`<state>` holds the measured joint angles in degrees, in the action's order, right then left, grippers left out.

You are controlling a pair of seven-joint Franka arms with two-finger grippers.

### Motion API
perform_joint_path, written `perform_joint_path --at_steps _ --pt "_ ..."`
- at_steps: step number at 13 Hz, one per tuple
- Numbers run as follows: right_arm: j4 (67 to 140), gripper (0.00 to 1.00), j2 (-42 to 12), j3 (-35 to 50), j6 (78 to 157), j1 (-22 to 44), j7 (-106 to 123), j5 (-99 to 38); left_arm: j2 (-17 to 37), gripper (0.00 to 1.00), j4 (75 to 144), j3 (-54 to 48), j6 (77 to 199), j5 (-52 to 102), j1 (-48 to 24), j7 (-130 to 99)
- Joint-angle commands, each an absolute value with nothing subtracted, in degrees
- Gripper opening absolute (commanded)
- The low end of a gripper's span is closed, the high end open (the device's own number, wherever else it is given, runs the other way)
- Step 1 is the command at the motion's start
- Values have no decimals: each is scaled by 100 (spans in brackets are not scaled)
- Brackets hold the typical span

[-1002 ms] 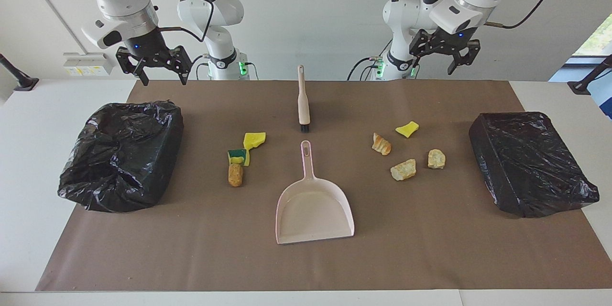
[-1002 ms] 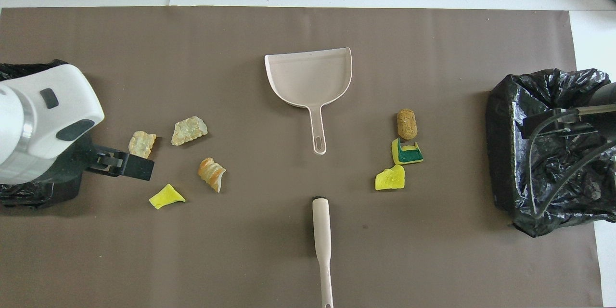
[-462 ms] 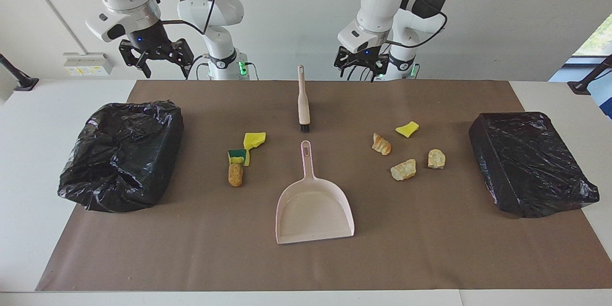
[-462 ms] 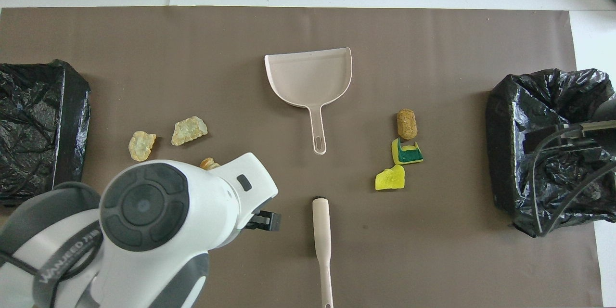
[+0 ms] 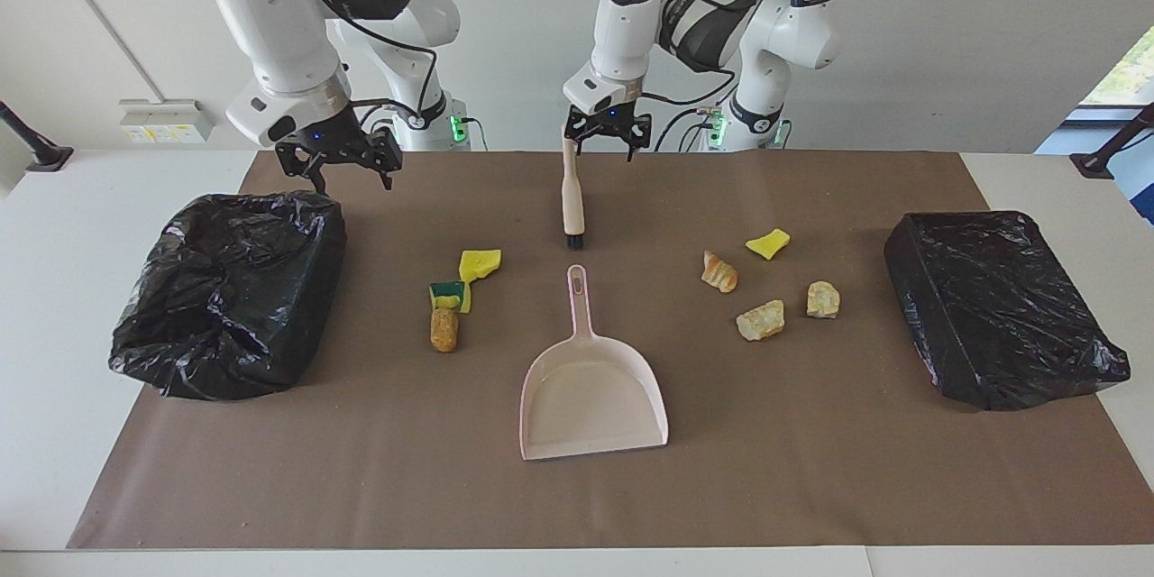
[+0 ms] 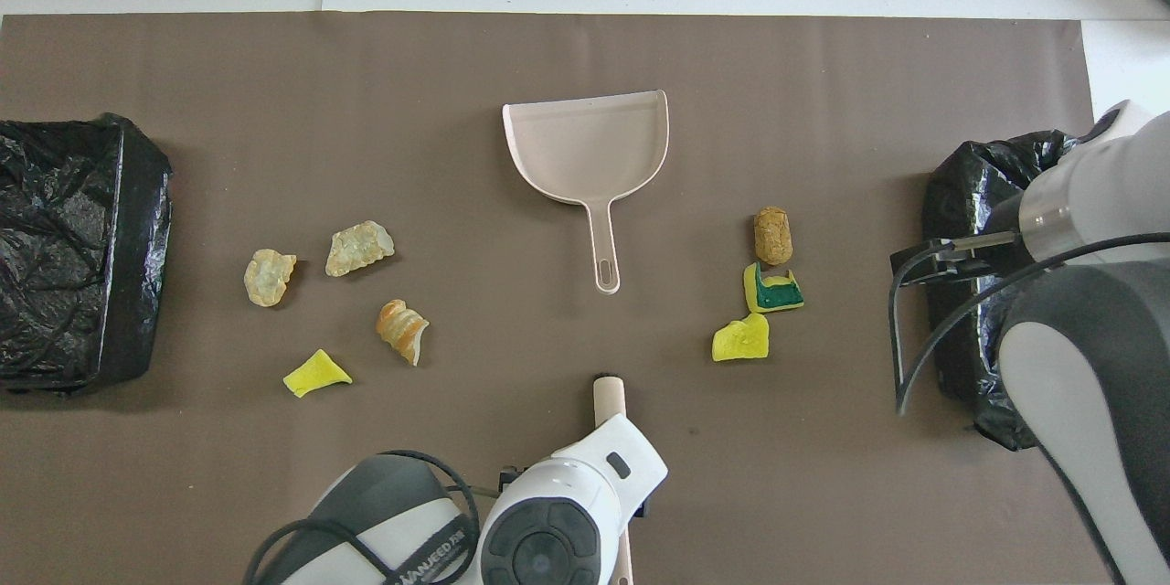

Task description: Sweep and dump trash in bin

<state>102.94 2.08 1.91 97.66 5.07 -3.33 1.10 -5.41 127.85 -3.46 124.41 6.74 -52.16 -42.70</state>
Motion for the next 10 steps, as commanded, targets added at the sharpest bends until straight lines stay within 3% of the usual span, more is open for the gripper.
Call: perform_joint_path --at_steps 1,4,7,9,10 --pt "10275 100 -244 246 10316 877 -895 -9 -325 100 13121 -220 13059 747 -5703 -4666" --pt "10213 100 -816 255 10888 1134 -1020 -70 -378 100 13438 -220 13324 747 -6063 -4956" --pt "9924 100 -1220 255 10986 1395 -1098 -651 -352 100 13447 -228 13333 747 -6196 -5089" --pt "9118 100 -1790 255 10951 1669 -1605 -642 -317 100 13526 -220 13333 747 -6310 -5334" --pt "8958 100 -1958 255 10942 1818 -1913 -624 -308 93 13535 -220 13316 756 -6293 -5474"
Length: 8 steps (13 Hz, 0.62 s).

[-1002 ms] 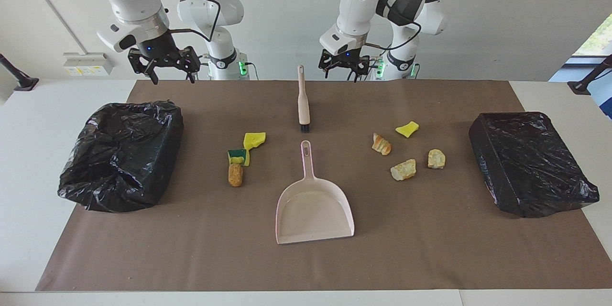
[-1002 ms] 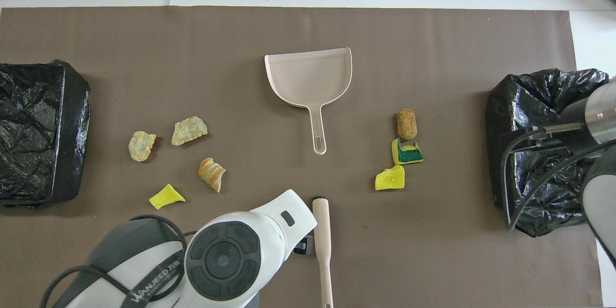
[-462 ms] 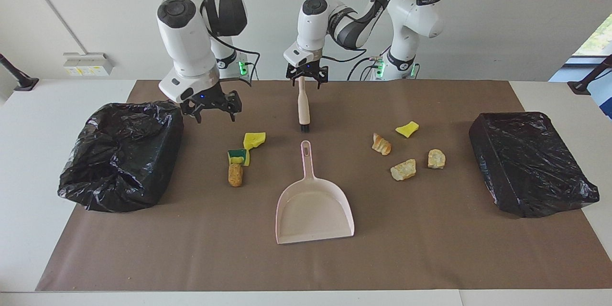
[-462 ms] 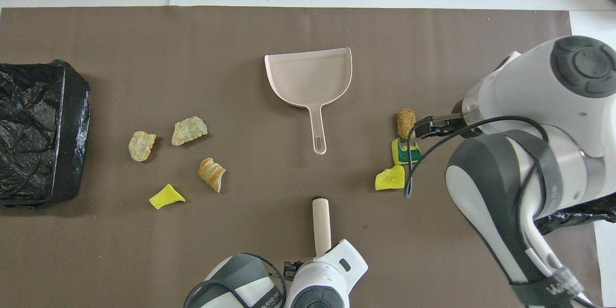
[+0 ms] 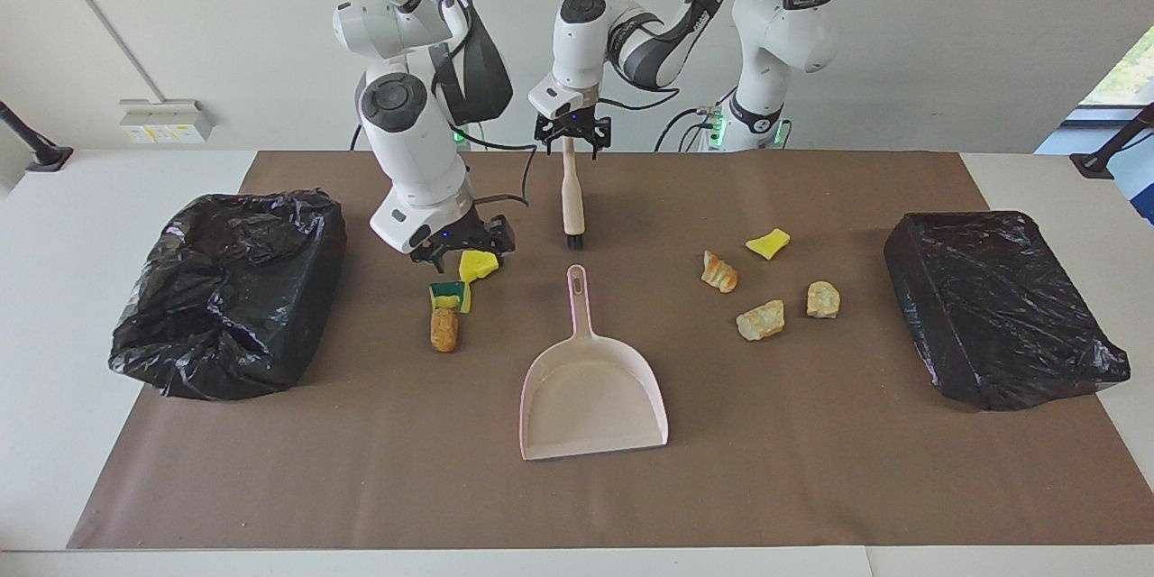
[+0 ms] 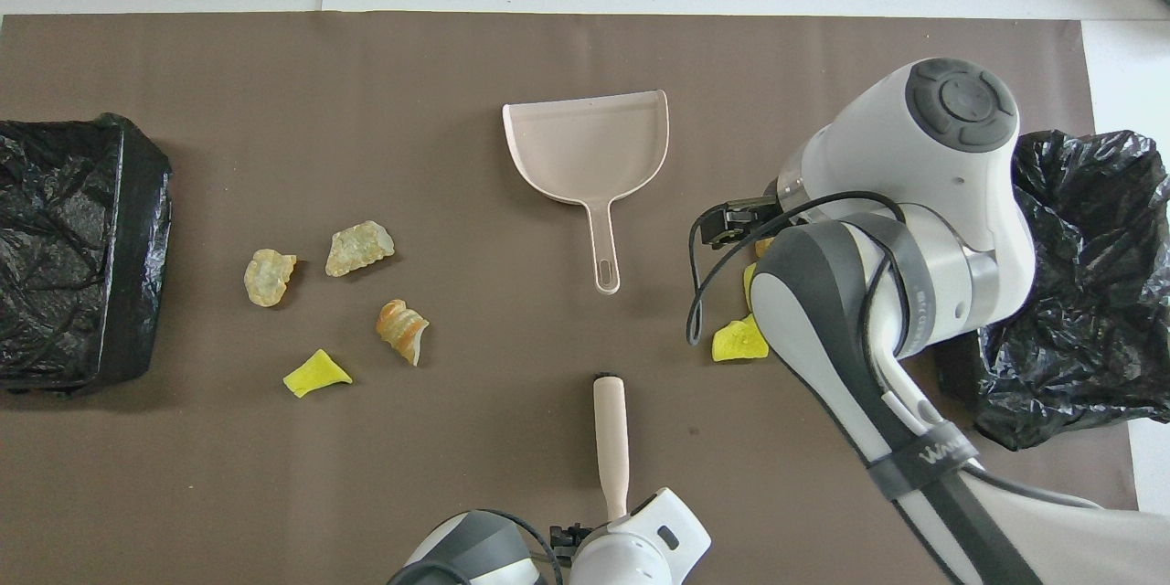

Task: Sweep and dump trash in bin
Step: 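Grasp the dustpan handle with the right gripper and lift it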

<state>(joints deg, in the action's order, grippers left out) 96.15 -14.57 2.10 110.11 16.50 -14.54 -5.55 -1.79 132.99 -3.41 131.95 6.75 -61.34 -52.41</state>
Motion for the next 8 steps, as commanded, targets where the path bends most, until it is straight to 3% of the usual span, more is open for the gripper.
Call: perform_joint_path --at_steps 1,5,6,8 --pt "8930 100 -2056 255 11021 1967 -2099 -624 -308 86 13535 -220 13315 756 -6267 -5545" --pt "8947 100 -2258 255 11417 2144 -2127 -633 -246 65 13518 -220 13421 1239 -6249 -5537" --pt "8878 100 -2494 246 11478 2388 -2144 -607 -246 54 13526 -220 13412 1265 -6275 -5546" --pt "8806 100 -2750 255 11855 2619 -2153 -197 -264 51 13526 -220 13403 1318 -6293 -5555"
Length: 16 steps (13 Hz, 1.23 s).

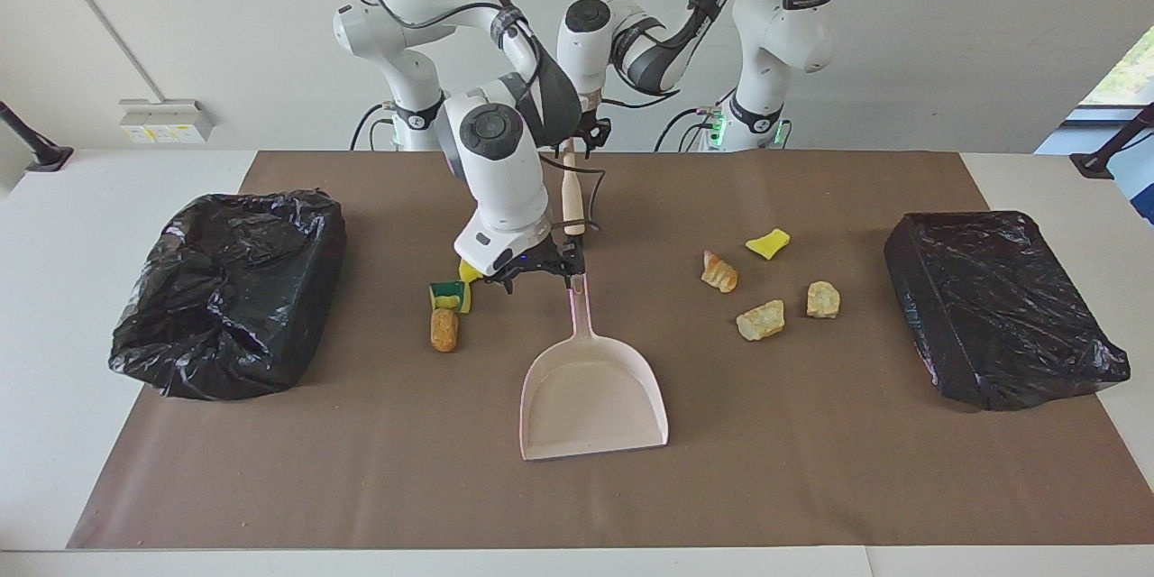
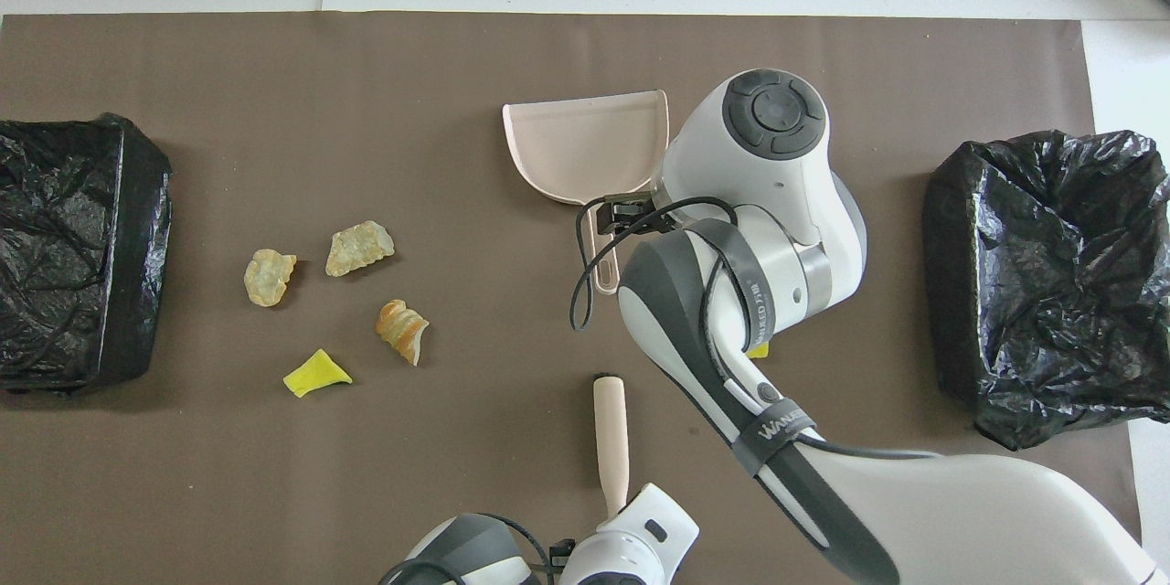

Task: Sweep and dump trash in bin
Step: 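Grasp the dustpan handle with the right gripper and lift it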

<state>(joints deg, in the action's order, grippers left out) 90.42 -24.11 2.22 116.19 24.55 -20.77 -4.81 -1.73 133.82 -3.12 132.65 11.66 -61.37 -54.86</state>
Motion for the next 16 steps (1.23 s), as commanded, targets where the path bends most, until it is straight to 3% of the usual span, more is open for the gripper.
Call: perform_joint_path --at_steps 1,5,7,8,10,14,16 --pt "8815 100 -2786 255 11961 2619 -2162 -98 -272 51 13535 -220 13395 1336 -6302 -5537" --pt "8798 100 -2979 255 12330 2628 -2171 -53 -255 47 13544 -228 13368 1354 -6319 -5537" --pt "8807 100 -2971 255 12331 2628 -2136 -88 -264 7 13535 -220 13237 1354 -6372 -5633" --pt "8824 100 -2971 255 12331 2645 -2136 -105 -290 0 13535 -220 12975 1354 -6372 -5590" --pt "8885 100 -2971 255 12314 2707 -2127 -79 -316 0 13474 -202 12727 1354 -6355 -5529" --pt "8991 85 -2927 255 12296 2725 -2057 -53 -483 0 13378 -149 12359 1240 -5988 -5528" --pt "9017 62 -2909 255 12261 2733 -1960 -44 -632 0 13324 -149 11780 977 -5601 -5511"
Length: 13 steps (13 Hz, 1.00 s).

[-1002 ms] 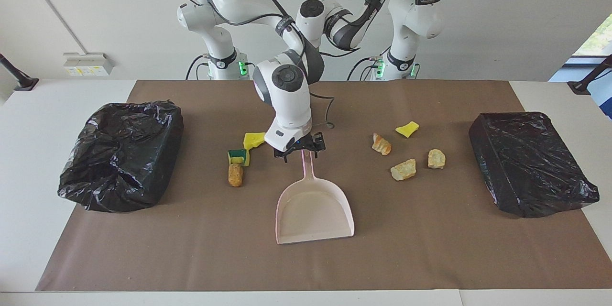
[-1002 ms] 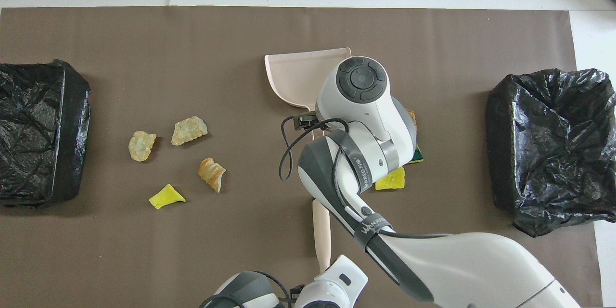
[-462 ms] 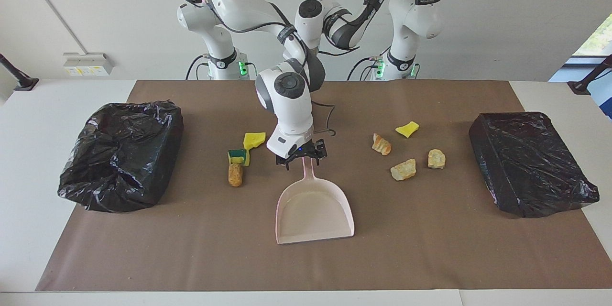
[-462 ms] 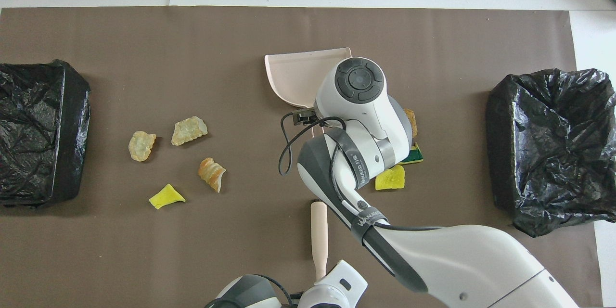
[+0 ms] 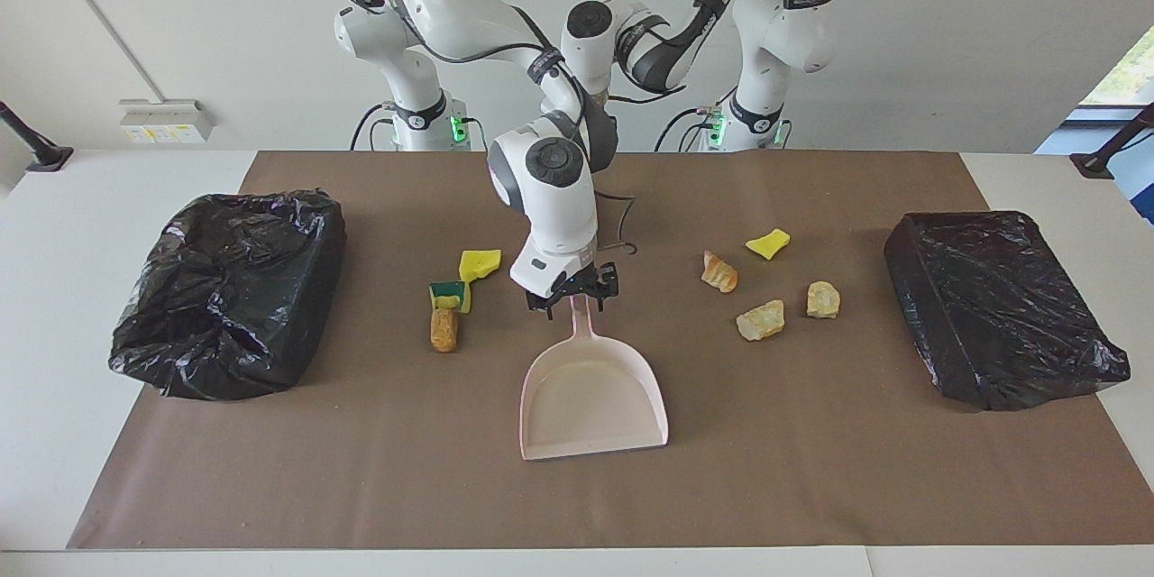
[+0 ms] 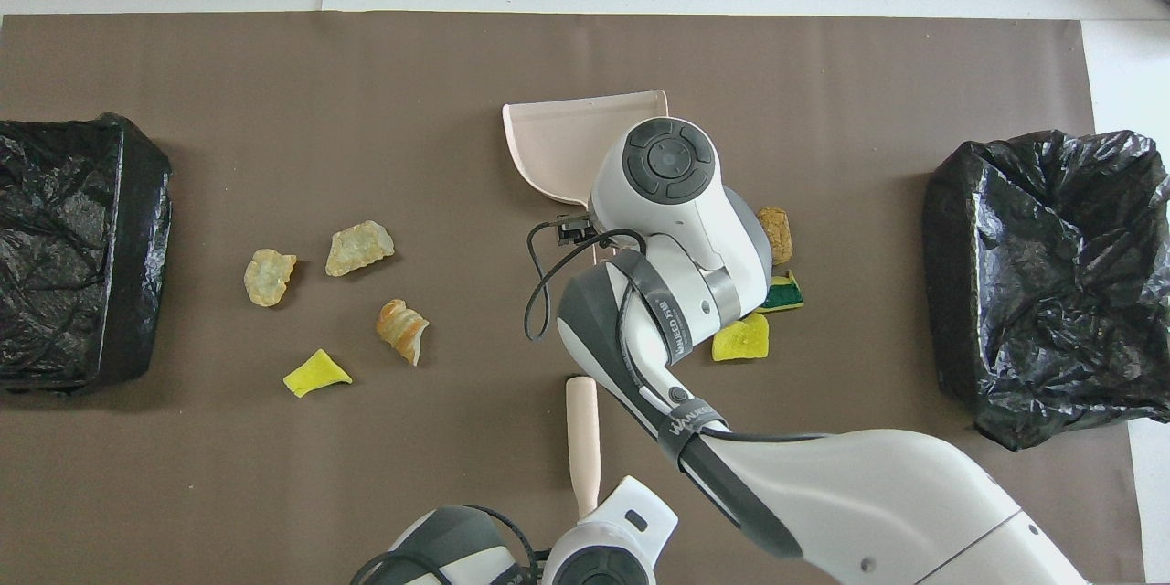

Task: Sweep and dump trash in bin
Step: 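Grasp the dustpan handle with the right gripper and lift it, then carry the dustpan near the trash while the left gripper grasps the brush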

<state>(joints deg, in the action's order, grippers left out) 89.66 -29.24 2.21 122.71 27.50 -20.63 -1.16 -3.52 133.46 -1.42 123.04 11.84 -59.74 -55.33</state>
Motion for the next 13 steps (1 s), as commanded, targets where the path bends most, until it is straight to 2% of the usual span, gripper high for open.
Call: perform_joint_path --at_steps 1,3,6,8,11,13 --pt "9018 41 -2909 255 12235 2733 -1960 -44 -694 0 13324 -149 11595 862 -5459 -5502" --pt "9000 0 -2909 255 12165 2742 -1977 -35 -834 0 13324 -149 11453 686 -5108 -5432" --pt "8930 0 -2900 255 11857 2716 -1864 -44 -914 0 13298 -149 11426 152 -4284 -5055" --pt "8947 0 -2883 255 11839 2716 -954 -79 -975 0 13298 -149 11426 -227 -3589 -4766" --pt "9140 0 -2367 246 11481 2611 451 -62 -1370 0 13377 -150 11164 -264 -2621 -4132" --pt "9648 0 -1700 246 11233 2453 1594 -62 -1432 0 13421 -149 10908 -447 -2121 -4105"
